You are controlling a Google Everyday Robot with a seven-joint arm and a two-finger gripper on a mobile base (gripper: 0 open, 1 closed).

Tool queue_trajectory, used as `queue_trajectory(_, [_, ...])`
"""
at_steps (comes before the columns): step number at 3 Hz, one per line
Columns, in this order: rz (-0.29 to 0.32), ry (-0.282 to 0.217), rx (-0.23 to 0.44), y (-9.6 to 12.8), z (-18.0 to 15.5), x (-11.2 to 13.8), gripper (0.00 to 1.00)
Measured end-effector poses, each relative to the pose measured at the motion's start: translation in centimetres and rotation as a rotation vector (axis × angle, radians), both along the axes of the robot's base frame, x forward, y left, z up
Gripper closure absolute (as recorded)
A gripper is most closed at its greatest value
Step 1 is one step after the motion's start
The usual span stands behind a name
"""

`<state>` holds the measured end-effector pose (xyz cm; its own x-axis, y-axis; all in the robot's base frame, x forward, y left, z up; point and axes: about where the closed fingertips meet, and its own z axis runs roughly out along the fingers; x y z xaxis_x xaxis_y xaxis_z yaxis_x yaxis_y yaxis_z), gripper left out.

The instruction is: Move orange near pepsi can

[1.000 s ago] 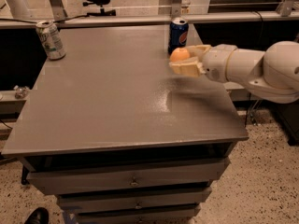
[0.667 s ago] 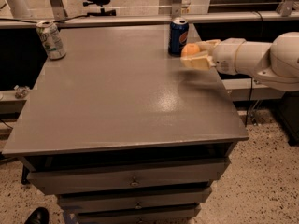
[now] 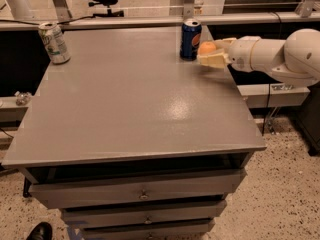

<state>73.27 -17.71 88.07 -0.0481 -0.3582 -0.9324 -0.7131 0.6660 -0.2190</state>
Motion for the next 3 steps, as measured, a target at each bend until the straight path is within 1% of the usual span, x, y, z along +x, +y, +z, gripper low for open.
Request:
queue_trajectory(1, [0.009, -0.008, 0.026, 0.4, -0.6, 1.8, 1.0])
queue_trajectory(2, [0.016, 0.001, 0.041, 0.9, -1.5, 2.7, 0.82])
queue_trajectory(3, [0.015, 0.009, 0.042, 0.9, -2.0, 3.0, 0.59])
